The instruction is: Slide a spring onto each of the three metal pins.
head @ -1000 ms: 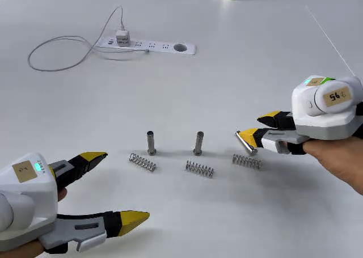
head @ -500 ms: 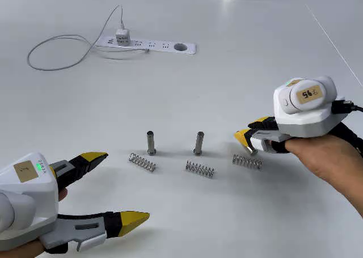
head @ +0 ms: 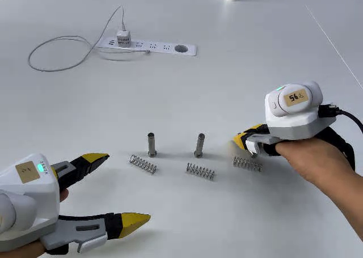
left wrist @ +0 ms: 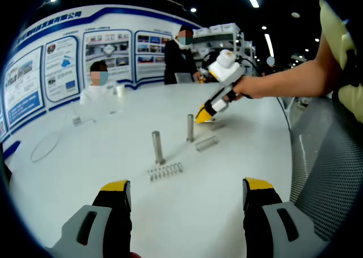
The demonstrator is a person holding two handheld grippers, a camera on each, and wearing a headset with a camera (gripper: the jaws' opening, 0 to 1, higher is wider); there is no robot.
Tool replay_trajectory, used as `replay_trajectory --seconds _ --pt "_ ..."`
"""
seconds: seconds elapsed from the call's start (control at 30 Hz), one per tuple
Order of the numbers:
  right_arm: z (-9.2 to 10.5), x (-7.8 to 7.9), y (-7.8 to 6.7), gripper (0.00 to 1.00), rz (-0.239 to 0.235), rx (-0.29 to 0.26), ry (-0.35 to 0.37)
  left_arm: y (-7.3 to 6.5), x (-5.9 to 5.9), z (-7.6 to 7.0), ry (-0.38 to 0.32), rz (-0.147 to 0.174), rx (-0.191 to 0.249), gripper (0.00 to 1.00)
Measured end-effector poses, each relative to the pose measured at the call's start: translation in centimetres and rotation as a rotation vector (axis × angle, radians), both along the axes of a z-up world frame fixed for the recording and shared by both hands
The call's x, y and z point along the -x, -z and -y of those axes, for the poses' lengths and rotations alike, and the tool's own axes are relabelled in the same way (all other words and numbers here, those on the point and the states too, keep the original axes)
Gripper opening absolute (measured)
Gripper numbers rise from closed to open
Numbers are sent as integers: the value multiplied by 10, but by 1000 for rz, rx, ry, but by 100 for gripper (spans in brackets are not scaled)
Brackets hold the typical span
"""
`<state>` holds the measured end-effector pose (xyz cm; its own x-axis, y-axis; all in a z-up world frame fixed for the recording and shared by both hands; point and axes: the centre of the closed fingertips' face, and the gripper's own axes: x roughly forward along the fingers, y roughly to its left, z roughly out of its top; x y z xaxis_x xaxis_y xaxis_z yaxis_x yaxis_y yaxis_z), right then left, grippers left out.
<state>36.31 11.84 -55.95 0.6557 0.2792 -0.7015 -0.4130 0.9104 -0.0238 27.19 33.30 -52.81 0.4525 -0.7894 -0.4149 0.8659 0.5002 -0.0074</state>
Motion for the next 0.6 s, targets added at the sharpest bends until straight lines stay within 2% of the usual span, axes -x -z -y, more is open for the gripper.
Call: replay_trajectory --seconds 0.6 --pt "1 -3 2 12 -14 -9 21 2 -2 1 -5 -5 4 82"
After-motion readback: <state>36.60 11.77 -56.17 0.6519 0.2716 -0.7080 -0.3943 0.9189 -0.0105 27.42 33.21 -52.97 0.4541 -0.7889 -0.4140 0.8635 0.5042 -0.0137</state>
